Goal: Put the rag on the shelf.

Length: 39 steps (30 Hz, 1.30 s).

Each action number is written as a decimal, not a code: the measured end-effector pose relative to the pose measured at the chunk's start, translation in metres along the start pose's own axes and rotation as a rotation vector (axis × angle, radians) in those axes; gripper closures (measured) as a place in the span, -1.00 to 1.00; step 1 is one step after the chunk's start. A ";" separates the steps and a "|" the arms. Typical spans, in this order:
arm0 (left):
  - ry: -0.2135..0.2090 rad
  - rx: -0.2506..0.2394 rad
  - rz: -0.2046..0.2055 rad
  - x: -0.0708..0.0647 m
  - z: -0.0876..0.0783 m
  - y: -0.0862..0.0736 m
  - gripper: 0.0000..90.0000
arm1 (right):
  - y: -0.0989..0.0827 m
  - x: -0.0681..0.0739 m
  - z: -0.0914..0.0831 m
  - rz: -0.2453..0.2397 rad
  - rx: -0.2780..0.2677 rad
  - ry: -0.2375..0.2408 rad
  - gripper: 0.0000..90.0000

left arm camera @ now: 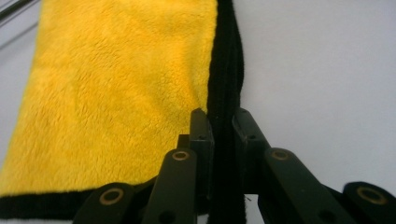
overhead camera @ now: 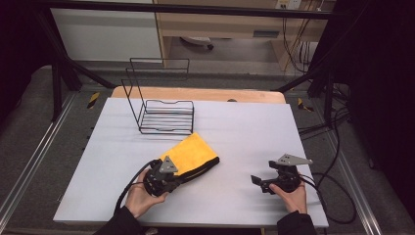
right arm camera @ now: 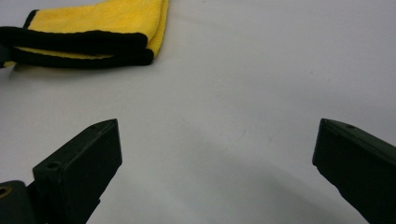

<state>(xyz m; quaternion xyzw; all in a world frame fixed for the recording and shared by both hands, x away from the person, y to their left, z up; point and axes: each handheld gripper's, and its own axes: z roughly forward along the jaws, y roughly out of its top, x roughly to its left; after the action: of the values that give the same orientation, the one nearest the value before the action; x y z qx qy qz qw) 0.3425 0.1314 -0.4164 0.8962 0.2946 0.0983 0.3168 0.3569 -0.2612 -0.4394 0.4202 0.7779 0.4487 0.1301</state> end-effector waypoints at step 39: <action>0.002 -0.003 -0.237 0.050 -0.005 -0.032 0.18 | -0.002 0.002 0.005 0.003 0.015 0.001 -0.95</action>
<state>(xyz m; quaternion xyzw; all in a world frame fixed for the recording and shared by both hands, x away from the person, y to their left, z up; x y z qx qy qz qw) 0.3663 0.1833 -0.4328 0.8545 0.3987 0.0615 0.3273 0.3579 -0.2574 -0.4432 0.4221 0.7807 0.4432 0.1261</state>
